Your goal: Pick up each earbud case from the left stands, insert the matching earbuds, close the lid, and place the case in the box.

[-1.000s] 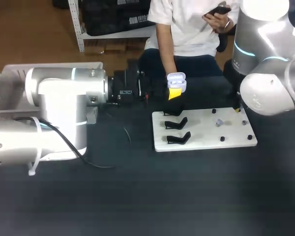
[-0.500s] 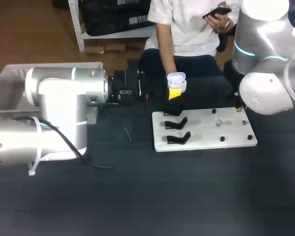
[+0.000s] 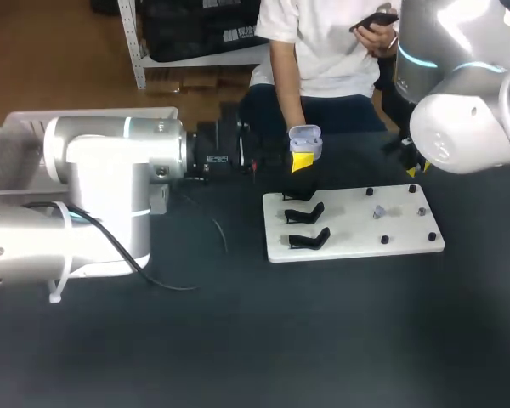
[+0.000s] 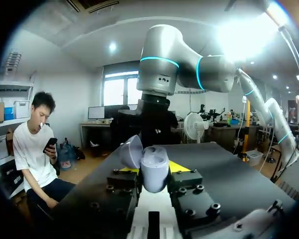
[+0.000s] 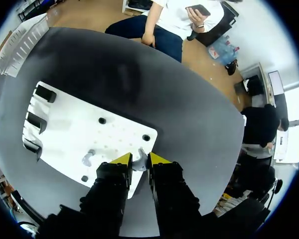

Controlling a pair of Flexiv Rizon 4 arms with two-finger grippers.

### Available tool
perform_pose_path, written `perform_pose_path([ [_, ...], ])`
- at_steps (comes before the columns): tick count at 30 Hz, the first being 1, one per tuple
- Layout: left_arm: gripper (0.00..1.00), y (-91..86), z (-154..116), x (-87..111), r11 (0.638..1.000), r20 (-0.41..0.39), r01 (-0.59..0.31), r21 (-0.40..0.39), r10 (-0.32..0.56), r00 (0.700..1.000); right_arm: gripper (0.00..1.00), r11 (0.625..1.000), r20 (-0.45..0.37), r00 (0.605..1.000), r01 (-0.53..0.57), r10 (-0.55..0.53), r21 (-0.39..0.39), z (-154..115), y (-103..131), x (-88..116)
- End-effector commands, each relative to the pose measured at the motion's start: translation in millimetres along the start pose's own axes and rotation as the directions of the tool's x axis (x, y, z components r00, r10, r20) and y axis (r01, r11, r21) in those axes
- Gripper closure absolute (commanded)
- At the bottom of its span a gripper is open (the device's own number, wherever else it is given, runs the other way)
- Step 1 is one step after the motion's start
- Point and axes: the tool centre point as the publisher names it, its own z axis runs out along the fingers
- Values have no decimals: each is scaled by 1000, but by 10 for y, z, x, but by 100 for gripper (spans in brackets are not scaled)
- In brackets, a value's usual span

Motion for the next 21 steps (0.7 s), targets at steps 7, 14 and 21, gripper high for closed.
perform_pose_path([
  [7, 100, -12, -3, 17, 1000, 8, -5, -6, 5, 1000, 100, 1000, 0, 1000, 30, -30, 1, -750, 302, 215],
  [14, 100, -12, -3, 17, 1000, 8, -5, -6, 5, 1000, 100, 998, 3, 999, 50, -50, -27, -1129, 620, 273],
  [21, 100, -12, -3, 17, 1000, 8, -5, -6, 5, 1000, 100, 997, 19, 998, 63, -62, -54, -1360, 903, 329],
])
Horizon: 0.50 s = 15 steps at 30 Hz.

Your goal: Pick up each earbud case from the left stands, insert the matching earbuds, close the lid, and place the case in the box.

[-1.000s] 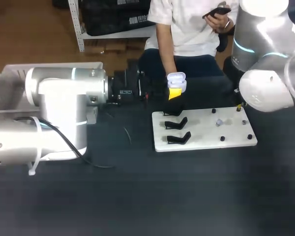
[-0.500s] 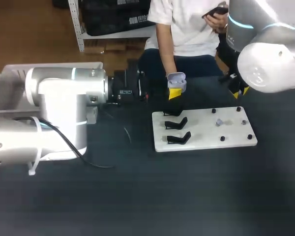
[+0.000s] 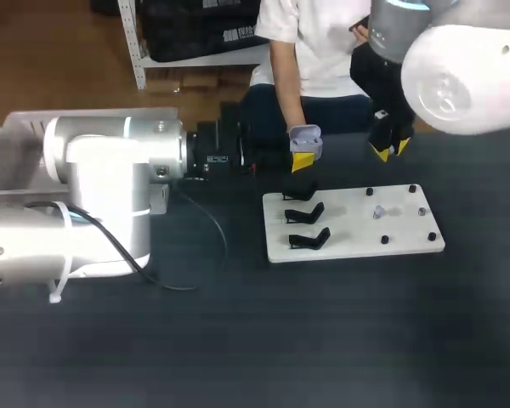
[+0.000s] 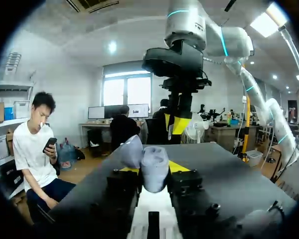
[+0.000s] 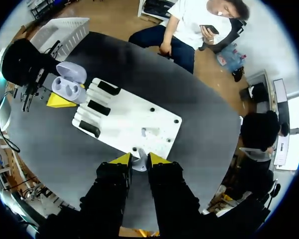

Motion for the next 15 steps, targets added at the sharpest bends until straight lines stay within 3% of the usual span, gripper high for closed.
perform_pose_path([
  [1, 100, -12, -3, 18, 1000, 8, -5, -6, 5, 1000, 100, 1000, -3, 1000, 10, -10, 5, -149, 124, 69],
  [6, 100, -12, -3, 18, 1000, 8, -5, -6, 5, 1000, 100, 999, -22, 999, 40, -40, -5, -254, 236, 62],
  [10, 100, -12, -3, 18, 1000, 8, -5, -6, 5, 1000, 100, 1000, 25, 999, 22, -21, -21, -328, 271, 38],
  [15, 100, -12, -3, 18, 1000, 8, -5, -6, 5, 1000, 100, 1000, 25, 999, 22, -21, -21, -328, 271, 38],
])
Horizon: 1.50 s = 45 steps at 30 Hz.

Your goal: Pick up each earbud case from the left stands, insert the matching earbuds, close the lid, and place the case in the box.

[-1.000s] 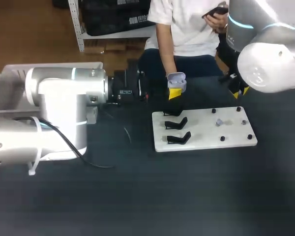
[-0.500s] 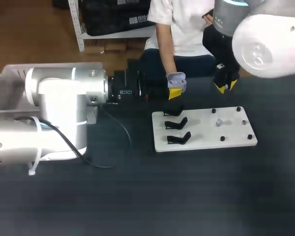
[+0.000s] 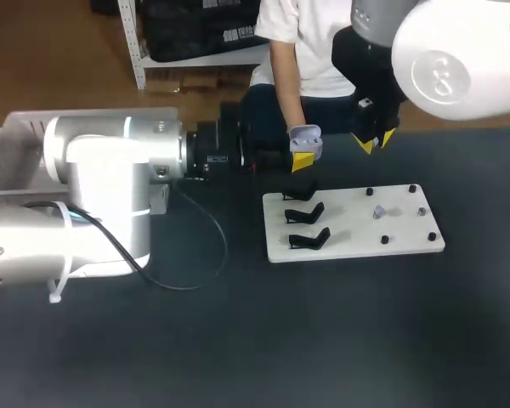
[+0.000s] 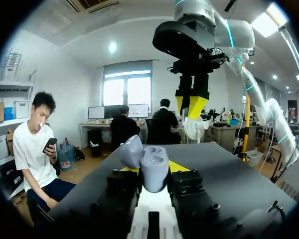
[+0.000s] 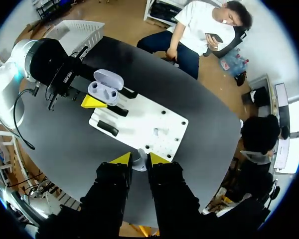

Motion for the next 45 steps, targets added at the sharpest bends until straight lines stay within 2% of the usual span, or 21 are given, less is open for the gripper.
perform_pose_path([
  [1, 100, -12, -3, 17, 1000, 8, -5, -6, 5, 1000, 100, 1000, 9, 1000, -1, 1, -1, -1, -5, 40],
  [8, 100, -12, -3, 17, 1000, 8, -5, -6, 5, 1000, 100, 1000, 9, 1000, -1, 1, -1, -1, -5, 40],
  [9, 100, -12, -3, 17, 1000, 8, -5, -6, 5, 1000, 100, 992, -37, 991, -125, 125, 19, 15, 6, -26],
  [10, 100, -12, -3, 17, 1000, 8, -5, -6, 5, 1000, 100, 981, -34, 981, -194, 193, -13, 17, 13, -65],
  [11, 100, -12, -3, 17, 1000, 8, -5, -6, 5, 1000, 100, 948, -21, 948, -317, 317, -33, -17, 15, -98],
  [12, 100, -12, -3, 17, 1000, 8, -5, -6, 5, 1000, 100, 918, -55, 918, -396, 394, -29, -29, 21, -132],
  [14, 100, -12, -3, 17, 1000, 8, -5, -6, 5, 1000, 100, 850, -66, 852, -523, 519, -58, -88, 43, -165],
  [15, 100, -12, -3, 17, 1000, 8, -5, -6, 5, 1000, 100, 828, -88, 830, -556, 550, -68, -102, 46, -181],
  [16, 100, -12, -3, 17, 1000, 8, -5, -6, 5, 1000, 100, 800, -90, 800, -598, 593, -44, -123, 57, -191],
  [18, 100, -12, -3, 17, 1000, 8, -5, -6, 5, 1000, 100, 768, -109, 763, -641, 638, 8, -133, 79, -218],
  [21, 100, -12, -3, 17, 1000, 8, -5, -6, 5, 1000, 100, 723, -143, 716, -690, 684, 1, -137, 98, -229],
  [22, 100, -12, -3, 17, 1000, 8, -5, -6, 5, 1000, 100, 739, -151, 729, -674, 668, 14, -132, 127, -247],
  [23, 100, -12, -3, 17, 1000, 8, -5, -6, 5, 1000, 100, 723, -147, 712, -690, 687, 34, -129, 141, -249],
  [25, 100, -12, -3, 17, 1000, 8, -5, -6, 5, 1000, 100, 731, -144, 720, -682, 678, 32, -128, 174, -265],
  [26, 100, -12, -3, 17, 1000, 8, -5, -6, 5, 1000, 100, 718, -136, 709, -695, 692, 35, -131, 179, -267],
  [27, 100, -12, -3, 17, 1000, 8, -5, -6, 5, 1000, 100, 734, -126, 725, -679, 677, 40, -139, 188, -273],
  [31, 100, -12, -3, 17, 1000, 8, -5, -6, 5, 1000, 100, 726, -123, 717, -687, 686, 35, -139, 200, -276],
  [34, 100, -12, -3, 17, 1000, 8, -5, -6, 5, 1000, 100, 737, -114, 731, -675, 673, 26, -141, 229, -271],
  [35, 100, -12, -3, 17, 1000, 8, -5, -6, 5, 1000, 100, 754, -93, 749, -656, 656, 34, -148, 245, -274],
  [36, 100, -12, -3, 17, 1000, 8, -5, -6, 5, 1000, 100, 742, -75, 739, -668, 670, 47, -156, 256, -271],
  [45, 100, -12, -3, 17, 1000, 8, -5, -6, 5, 1000, 100, 778, -56, 776, -627, 628, 38, -181, 252, -270],
])
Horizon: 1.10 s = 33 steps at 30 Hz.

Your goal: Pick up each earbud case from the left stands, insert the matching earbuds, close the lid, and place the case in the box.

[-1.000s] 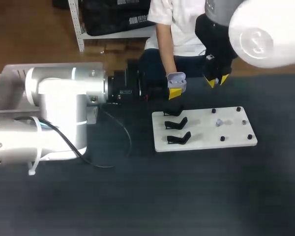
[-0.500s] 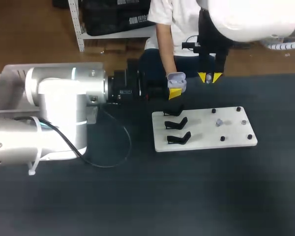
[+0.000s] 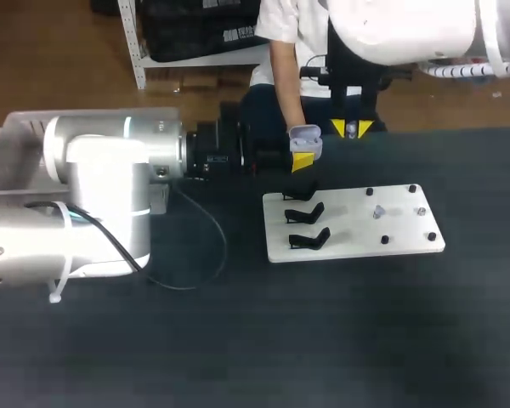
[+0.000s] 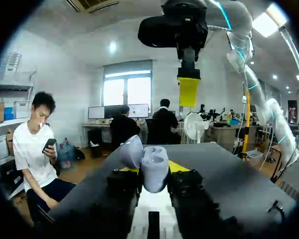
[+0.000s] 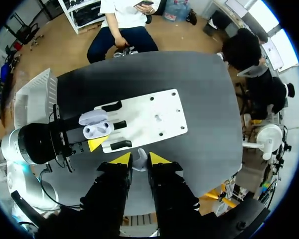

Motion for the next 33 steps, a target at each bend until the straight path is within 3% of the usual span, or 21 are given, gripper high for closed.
perform_pose_path([
  [1, 100, -13, -2, 17, 1000, 8, -5, -6, 5, 1000, 100, 999, 18, 1000, -8, 7, 48, -18, -21, 40],
  [16, 100, -13, -2, 17, 1000, 8, -5, -6, 5, 1000, 100, 999, 18, 1000, -8, 7, 48, -18, -21, 40],
  [18, 100, -13, -2, 17, 1000, 8, -5, -6, 5, 1000, 100, 999, 50, 999, -19, 16, 47, 7, 61, 22],
  [33, 100, -13, -2, 17, 1000, 8, -5, -6, 5, 1000, 100, 1000, 47, 999, 8, -8, 12, 72, 357, -100],
])
